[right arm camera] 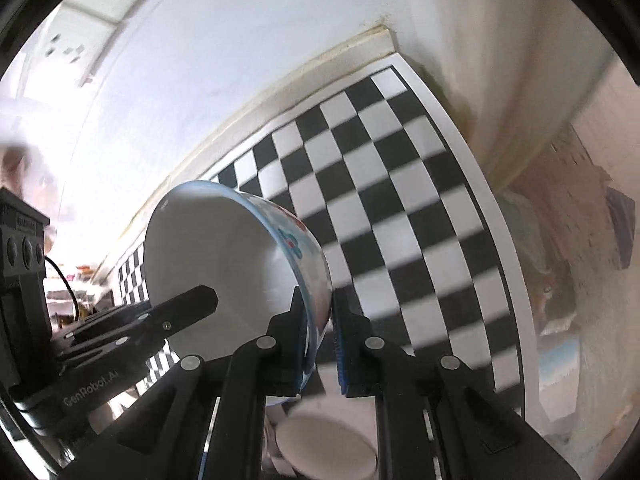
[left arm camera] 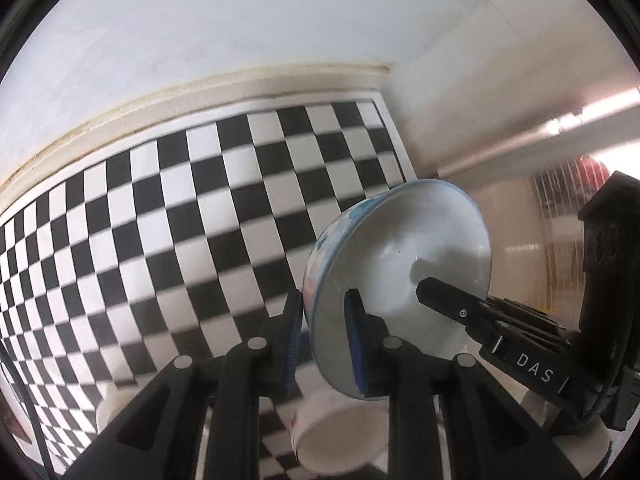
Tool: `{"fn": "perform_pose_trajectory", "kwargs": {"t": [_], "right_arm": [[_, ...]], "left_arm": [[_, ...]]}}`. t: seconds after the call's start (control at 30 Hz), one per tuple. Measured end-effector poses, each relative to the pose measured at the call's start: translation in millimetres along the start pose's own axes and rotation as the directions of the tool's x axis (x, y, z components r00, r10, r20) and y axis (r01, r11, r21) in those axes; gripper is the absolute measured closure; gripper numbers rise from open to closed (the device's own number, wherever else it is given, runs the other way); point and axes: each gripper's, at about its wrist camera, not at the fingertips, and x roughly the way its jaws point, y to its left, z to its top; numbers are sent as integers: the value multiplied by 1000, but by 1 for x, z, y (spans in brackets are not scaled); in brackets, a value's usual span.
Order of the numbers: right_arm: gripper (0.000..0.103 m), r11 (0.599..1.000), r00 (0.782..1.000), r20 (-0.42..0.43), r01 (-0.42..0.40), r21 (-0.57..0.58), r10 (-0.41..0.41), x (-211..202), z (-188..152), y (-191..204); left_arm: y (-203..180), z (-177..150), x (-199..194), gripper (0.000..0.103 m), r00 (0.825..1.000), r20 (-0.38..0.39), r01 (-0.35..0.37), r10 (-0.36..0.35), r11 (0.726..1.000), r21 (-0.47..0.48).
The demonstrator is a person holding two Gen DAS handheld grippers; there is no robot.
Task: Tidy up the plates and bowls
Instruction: 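Carry the blue-dotted bowl and lower it onto the bowl stack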
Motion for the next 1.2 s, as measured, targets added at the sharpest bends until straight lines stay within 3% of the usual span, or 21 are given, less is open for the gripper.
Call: {"fn": "perform_pose_trajectory", "kwargs": {"t": [0.3,0.57,0.77,1.2], "right_arm": [[89,1000,999,-38,0,16,0,-14,-89,-10],[89,999,994,-105,11,52,-6,-1,-149,-27],[89,998,990,-139,27,62,-18,13,-169,-40],[90,997,983,-184,37,68,-24,29,-165,-43]], "left_arm": [[-6,-76,-13,84,998,-59,21,-18,999,39],[-10,-111,25,84,987,-161,0,9,999,51],[-7,-127,51,84,977,-213,-20,30,999,47],[-13,-133,84,84,964,-258,-56,63,998,35]]}}
